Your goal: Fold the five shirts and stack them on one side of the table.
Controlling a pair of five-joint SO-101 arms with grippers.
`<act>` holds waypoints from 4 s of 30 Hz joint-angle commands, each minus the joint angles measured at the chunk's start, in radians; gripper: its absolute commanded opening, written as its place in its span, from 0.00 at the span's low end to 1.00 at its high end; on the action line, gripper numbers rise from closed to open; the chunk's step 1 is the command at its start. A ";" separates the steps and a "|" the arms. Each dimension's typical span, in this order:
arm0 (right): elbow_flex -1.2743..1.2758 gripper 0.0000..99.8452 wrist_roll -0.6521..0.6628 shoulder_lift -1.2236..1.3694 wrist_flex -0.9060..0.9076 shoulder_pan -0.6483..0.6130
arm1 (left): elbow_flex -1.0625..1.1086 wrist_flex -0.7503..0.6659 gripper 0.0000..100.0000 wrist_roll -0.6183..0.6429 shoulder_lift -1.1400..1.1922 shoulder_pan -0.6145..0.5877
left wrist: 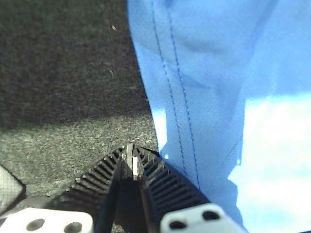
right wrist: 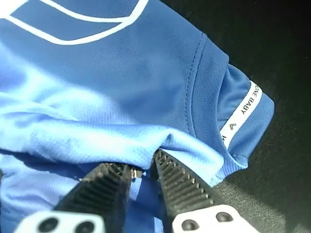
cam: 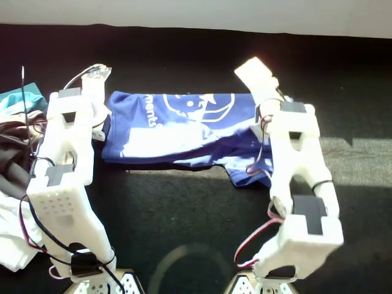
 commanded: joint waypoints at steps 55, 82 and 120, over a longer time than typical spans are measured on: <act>-1.207 0.03 -0.356 0.651 0.880 -0.329 | -0.159 0.304 0.01 0.210 0.053 0.136; -0.745 0.01 -0.354 0.219 0.880 -0.426 | -0.030 0.224 0.01 0.130 0.045 0.091; 0.002 0.01 0.117 -0.016 0.414 0.001 | -0.025 0.224 0.01 0.130 0.047 0.091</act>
